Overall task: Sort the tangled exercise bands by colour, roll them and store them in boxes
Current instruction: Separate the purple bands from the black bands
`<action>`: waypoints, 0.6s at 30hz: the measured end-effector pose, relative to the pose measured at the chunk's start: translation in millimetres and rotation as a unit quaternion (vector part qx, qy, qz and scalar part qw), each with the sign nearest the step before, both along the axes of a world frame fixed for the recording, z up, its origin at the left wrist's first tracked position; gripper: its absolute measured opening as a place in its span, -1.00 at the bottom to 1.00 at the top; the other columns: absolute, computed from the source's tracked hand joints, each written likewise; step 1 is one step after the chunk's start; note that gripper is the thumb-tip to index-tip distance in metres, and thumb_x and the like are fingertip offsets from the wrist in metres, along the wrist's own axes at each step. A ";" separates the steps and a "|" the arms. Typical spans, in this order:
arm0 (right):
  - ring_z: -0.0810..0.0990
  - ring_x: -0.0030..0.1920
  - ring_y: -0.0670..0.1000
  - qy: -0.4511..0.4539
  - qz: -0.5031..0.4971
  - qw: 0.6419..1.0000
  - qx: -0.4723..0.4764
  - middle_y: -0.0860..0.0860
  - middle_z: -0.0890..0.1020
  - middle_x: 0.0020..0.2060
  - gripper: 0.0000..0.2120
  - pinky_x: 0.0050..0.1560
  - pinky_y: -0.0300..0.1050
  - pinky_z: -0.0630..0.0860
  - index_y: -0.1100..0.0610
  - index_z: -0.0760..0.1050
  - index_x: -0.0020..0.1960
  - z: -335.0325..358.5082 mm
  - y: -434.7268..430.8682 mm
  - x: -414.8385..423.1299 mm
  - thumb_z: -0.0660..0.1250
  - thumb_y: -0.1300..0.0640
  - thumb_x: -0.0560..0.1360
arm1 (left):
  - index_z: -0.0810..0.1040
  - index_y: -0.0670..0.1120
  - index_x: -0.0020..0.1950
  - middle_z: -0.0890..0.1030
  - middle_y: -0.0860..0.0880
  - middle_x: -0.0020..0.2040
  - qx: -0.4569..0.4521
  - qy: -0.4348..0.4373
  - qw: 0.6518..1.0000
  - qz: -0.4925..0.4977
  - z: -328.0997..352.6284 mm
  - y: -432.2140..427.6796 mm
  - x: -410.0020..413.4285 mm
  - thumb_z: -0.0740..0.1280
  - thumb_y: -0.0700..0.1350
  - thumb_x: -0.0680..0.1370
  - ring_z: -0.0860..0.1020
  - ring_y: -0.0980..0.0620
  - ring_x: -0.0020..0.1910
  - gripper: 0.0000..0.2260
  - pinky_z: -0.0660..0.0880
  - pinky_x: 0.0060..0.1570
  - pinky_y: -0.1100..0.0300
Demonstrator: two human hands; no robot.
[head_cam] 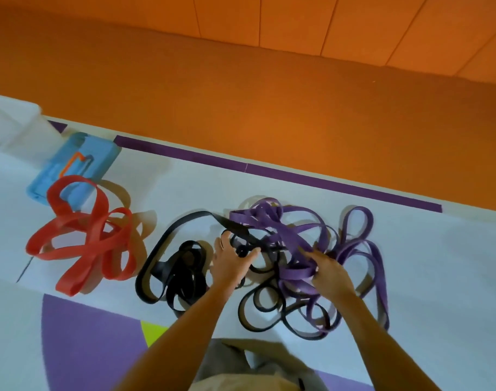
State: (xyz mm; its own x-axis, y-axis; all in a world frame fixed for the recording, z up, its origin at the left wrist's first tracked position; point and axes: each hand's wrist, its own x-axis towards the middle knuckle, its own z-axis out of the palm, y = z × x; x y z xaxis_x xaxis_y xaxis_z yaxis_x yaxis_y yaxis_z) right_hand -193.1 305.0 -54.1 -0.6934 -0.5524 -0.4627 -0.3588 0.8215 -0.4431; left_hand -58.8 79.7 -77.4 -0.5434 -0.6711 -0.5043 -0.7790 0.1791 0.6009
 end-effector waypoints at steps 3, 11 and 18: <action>0.55 0.39 0.23 -0.025 -0.056 0.998 0.003 0.05 0.51 0.47 -0.34 0.38 0.17 0.51 -0.03 0.36 0.59 -9.9 24.7 -3.8 0.25 0.36 0.54 | 0.20 -0.06 0.63 0.33 -0.14 0.57 -0.026 -0.075 0.996 0.037 -8.0 4.7 -9.7 0.44 0.39 0.47 0.30 -0.21 0.56 -0.10 0.42 0.42 -0.27; 0.46 0.42 0.29 -0.058 -0.320 0.944 -0.055 0.19 0.36 0.50 -0.45 0.40 0.24 0.44 0.18 0.30 0.56 -20.8 23.4 -12.8 0.26 -0.06 0.68 | 0.25 -0.09 0.52 0.68 -0.17 0.17 0.030 0.064 0.990 0.121 -15.1 -0.4 -13.2 0.43 -0.21 0.60 0.69 -0.22 0.11 -0.44 0.64 0.04 -0.01; 0.20 0.58 0.27 0.020 -0.281 0.960 0.003 0.12 0.17 0.62 -0.45 0.53 0.37 0.23 0.11 0.27 0.59 -13.2 -0.4 20.0 0.31 0.06 0.64 | 0.19 0.01 0.63 0.67 -0.13 0.11 0.005 0.068 0.994 0.088 0.8 -14.9 24.8 0.35 -0.15 0.66 0.66 -0.13 -0.04 -0.42 0.58 -0.09 0.01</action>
